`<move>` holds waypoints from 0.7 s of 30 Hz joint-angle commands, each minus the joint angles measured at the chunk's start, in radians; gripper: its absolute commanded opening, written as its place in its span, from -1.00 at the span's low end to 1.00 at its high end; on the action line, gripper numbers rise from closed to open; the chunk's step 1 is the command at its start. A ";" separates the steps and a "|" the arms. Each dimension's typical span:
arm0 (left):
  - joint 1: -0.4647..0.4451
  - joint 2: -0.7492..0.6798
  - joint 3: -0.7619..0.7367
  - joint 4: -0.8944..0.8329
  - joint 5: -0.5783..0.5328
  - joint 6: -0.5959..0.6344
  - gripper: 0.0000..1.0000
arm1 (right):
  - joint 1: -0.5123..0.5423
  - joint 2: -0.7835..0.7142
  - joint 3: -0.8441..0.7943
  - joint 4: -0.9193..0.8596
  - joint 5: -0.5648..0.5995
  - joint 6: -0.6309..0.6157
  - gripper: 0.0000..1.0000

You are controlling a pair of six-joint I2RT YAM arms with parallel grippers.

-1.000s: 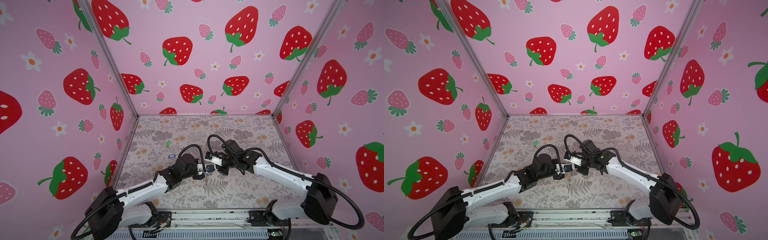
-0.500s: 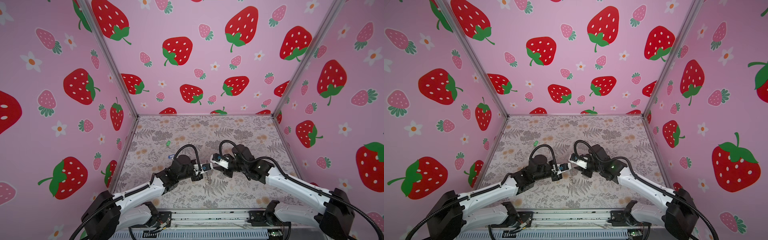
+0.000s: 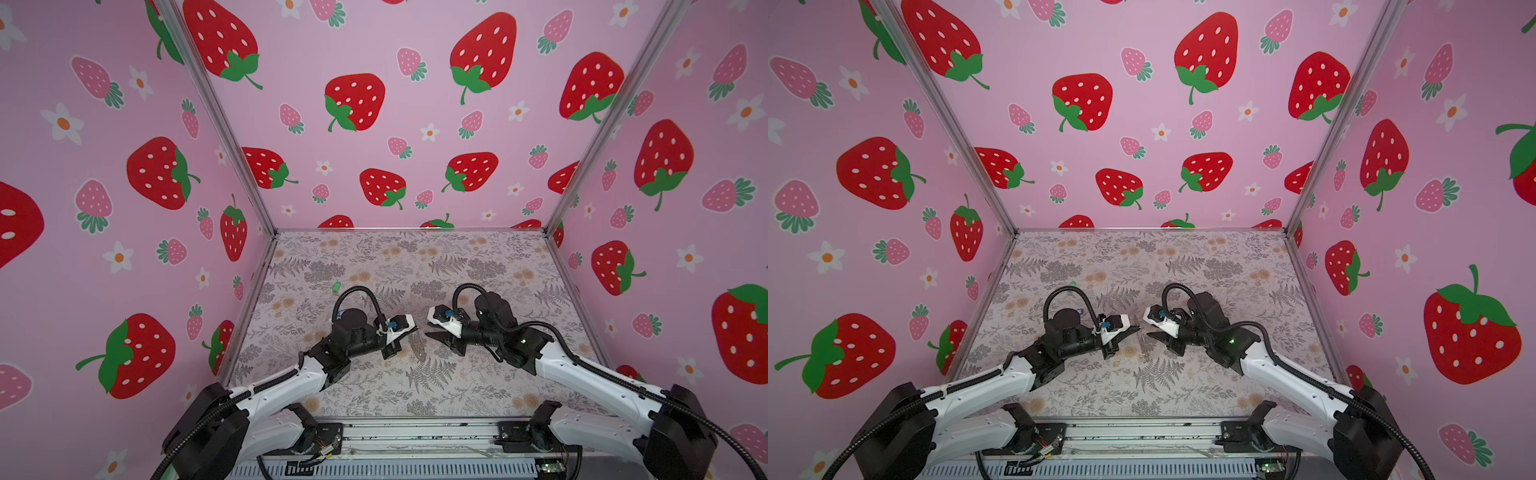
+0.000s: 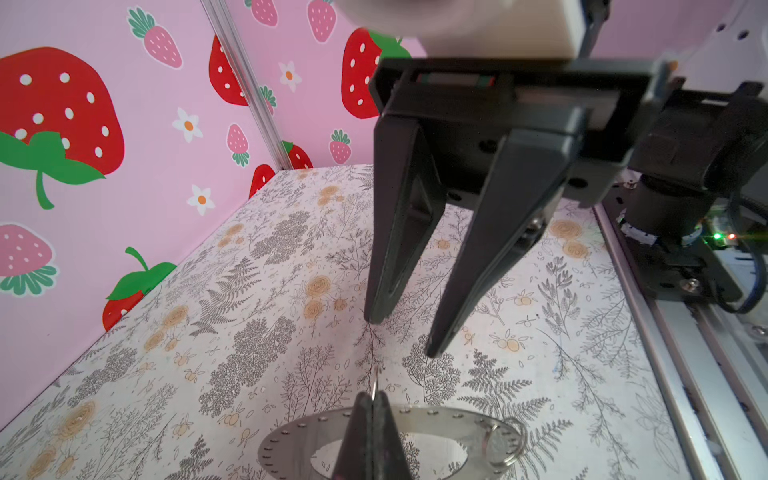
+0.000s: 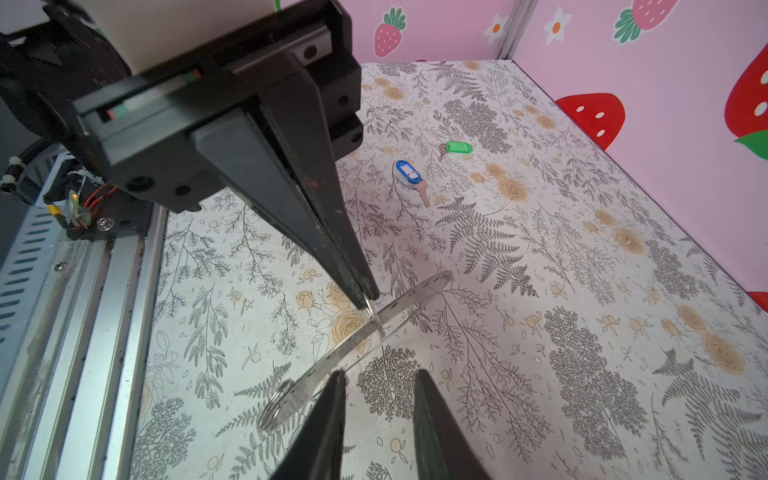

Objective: Put the keys on the keyring

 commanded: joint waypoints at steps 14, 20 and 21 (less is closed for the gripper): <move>0.034 0.047 0.004 0.249 0.151 -0.102 -1.00 | -0.030 -0.002 -0.037 0.124 -0.110 0.055 -0.43; 0.040 0.069 0.002 0.298 0.195 -0.133 -1.00 | -0.059 -0.026 -0.054 0.175 -0.154 0.083 -0.48; 0.040 0.073 0.003 0.301 0.200 -0.136 -1.00 | -0.064 -0.027 -0.054 0.177 -0.168 0.083 -0.49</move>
